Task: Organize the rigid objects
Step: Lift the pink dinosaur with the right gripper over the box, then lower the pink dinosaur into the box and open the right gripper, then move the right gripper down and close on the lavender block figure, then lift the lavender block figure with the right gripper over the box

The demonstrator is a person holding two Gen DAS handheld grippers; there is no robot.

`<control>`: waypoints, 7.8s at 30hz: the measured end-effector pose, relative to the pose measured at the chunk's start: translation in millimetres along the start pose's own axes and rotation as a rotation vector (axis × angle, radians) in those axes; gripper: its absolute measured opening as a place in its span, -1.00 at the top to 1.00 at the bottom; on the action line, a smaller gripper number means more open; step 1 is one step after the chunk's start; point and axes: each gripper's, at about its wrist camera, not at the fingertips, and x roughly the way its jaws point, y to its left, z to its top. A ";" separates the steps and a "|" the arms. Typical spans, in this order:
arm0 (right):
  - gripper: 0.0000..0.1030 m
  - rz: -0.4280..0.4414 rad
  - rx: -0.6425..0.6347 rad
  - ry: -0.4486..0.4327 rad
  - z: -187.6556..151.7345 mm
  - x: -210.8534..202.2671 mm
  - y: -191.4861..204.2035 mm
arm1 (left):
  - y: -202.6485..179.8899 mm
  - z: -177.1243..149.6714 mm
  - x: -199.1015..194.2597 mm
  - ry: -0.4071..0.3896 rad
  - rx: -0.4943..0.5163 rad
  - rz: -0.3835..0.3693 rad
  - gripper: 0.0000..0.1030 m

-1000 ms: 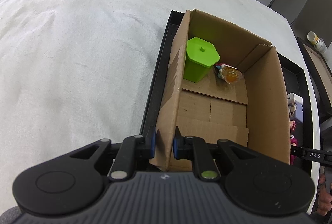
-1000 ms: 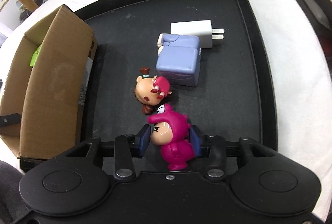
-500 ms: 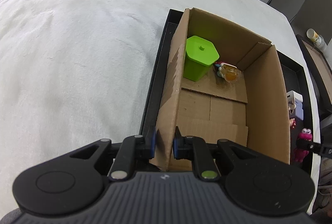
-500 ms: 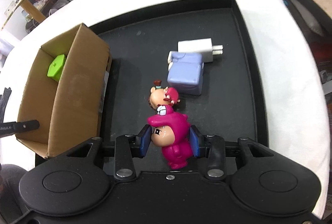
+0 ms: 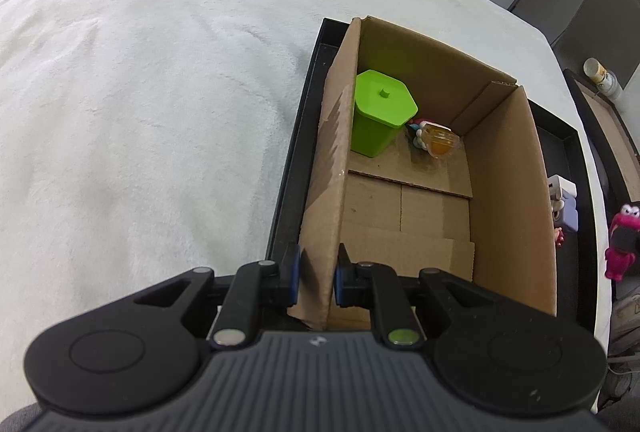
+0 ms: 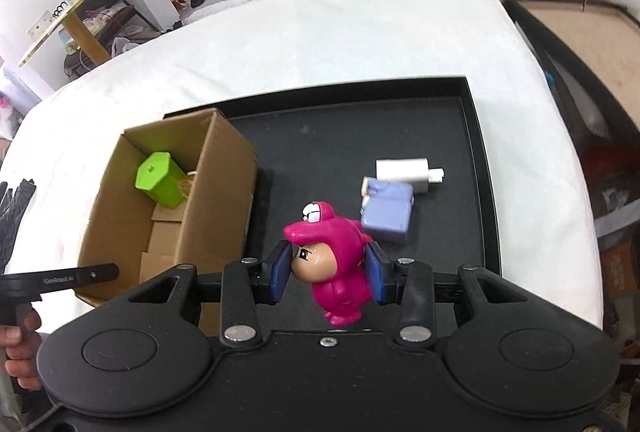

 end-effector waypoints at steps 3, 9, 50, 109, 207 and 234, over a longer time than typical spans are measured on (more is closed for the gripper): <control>0.24 -0.007 -0.015 -0.008 4.4 -6.8 8.5 | 1.2 -0.3 -0.3 -0.001 -0.001 -0.006 0.71; 0.24 -0.015 -0.040 -0.021 10.2 -13.2 25.4 | 1.5 -0.2 -0.2 0.000 0.002 -0.013 0.70; 0.24 0.052 -0.184 0.051 40.0 52.7 182.7 | 17.4 -0.4 1.9 0.020 -0.021 -0.145 0.64; 0.19 0.125 -0.067 -0.015 14.3 5.5 105.7 | 6.6 2.1 1.0 0.023 0.000 -0.076 0.63; 0.18 0.063 0.159 -0.171 -7.2 28.7 -56.3 | -17.0 1.0 2.8 -0.028 0.040 0.078 0.71; 0.18 0.016 -0.025 -0.373 22.9 -43.2 21.2 | -15.7 4.0 -2.2 -0.023 0.094 0.044 0.72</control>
